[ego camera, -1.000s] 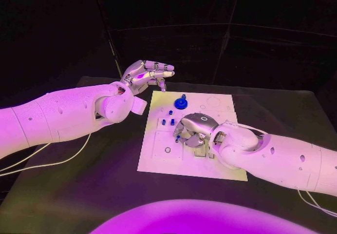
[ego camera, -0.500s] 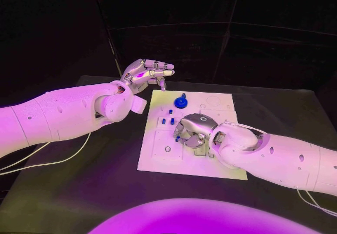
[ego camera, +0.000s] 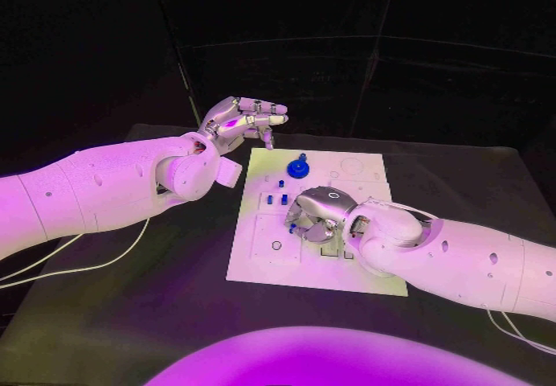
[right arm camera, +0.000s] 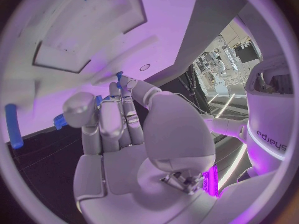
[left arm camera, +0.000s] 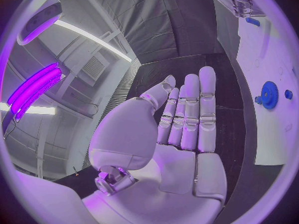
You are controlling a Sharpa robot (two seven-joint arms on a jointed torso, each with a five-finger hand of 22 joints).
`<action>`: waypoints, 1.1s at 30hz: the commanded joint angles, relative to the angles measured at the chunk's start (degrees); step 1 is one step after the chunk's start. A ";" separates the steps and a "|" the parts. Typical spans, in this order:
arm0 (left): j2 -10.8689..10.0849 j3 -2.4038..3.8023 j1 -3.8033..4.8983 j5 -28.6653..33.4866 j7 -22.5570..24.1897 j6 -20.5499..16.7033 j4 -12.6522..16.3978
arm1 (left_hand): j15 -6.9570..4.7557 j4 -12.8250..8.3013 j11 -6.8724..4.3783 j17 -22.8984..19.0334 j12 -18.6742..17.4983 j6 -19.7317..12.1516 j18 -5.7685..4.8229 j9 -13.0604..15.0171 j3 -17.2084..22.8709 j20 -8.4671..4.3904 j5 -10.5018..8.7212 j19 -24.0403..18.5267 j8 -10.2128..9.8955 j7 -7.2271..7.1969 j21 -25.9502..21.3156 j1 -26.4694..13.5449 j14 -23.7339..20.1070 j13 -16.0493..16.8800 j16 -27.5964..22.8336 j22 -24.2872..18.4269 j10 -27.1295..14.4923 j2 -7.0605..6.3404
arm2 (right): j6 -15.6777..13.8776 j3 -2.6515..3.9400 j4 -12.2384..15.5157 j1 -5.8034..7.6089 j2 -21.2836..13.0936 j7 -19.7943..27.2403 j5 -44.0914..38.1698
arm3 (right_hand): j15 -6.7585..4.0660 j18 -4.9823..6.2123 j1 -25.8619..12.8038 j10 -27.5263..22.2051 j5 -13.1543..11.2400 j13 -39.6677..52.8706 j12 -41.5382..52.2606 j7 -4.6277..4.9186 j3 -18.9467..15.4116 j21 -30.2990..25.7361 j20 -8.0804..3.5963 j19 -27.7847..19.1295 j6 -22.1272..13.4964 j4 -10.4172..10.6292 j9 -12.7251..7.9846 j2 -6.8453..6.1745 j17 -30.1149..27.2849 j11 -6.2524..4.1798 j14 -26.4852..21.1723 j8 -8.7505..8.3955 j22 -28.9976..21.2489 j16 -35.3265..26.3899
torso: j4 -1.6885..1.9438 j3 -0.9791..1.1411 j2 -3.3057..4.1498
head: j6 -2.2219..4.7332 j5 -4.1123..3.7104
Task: Assemble the parts on the task board
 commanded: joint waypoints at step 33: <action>-0.04 0.01 0.09 0.09 -0.05 0.79 -0.06 | 0.03 0.37 -0.10 -0.23 0.43 -0.05 0.84 -0.12 -0.51 -0.11 0.26 0.56 0.24 0.16 -0.69 0.04 -0.64 -0.02 0.39 -0.39 -0.33 -0.10 | -3.79 -0.42 -0.39 -0.09 -0.40 4.40 2.28 | 2.30 1.66 -1.39 -11.42 1.85 -1.10 -3.95 2.37 -3.47 -10.67 2.25 -8.67 -9.06 0.48 -0.61 -3.15 -13.27 2.24 -3.54 -1.37 -15.78 -10.14 | 0.05 0.01 -0.02 | -0.14 -0.21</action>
